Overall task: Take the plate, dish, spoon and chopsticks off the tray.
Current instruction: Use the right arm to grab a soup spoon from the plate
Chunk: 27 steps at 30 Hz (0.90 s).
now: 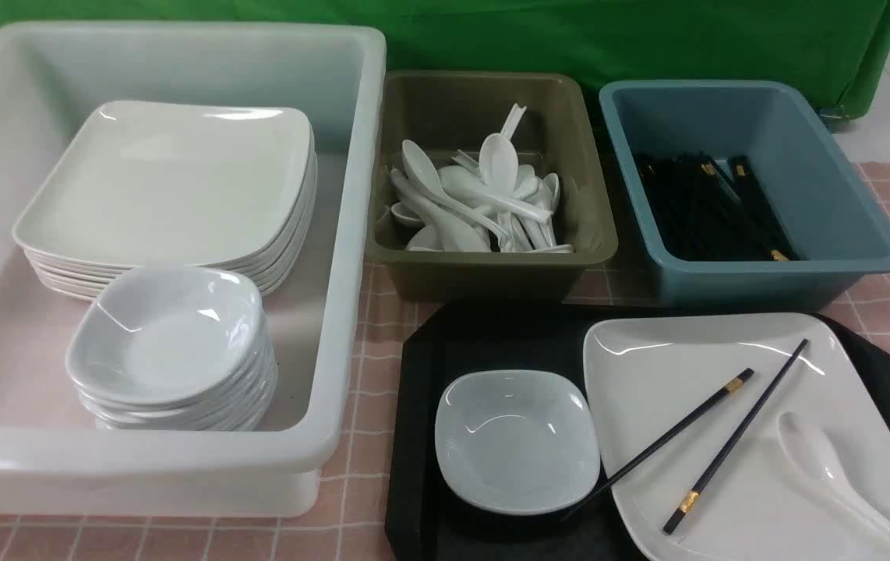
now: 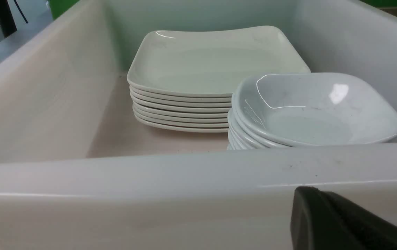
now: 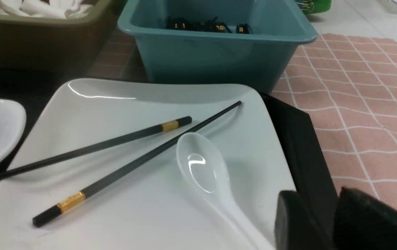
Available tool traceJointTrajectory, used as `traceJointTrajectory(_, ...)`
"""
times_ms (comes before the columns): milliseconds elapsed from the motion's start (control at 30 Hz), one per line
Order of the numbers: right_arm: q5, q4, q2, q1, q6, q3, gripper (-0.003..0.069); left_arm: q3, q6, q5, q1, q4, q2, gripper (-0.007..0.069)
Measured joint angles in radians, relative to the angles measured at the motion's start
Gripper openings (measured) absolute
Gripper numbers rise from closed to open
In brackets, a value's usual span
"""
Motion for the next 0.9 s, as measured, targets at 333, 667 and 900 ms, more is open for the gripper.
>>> traceJointTrajectory(333,0.000,0.000,0.000,0.000,0.000,0.000,0.0241,0.000,0.000,0.000,0.000,0.000,0.000,0.0005)
traceJointTrajectory(667,0.000,0.000,0.000,0.000,0.000,0.000,0.0241,0.000,0.000,-0.057,0.000,-0.015,0.000,0.0005)
traceJointTrajectory(900,0.000,0.000,0.000,0.000,0.000,0.000,0.0241,0.000,-0.115,-0.389,0.000,-0.319,0.000,0.0005)
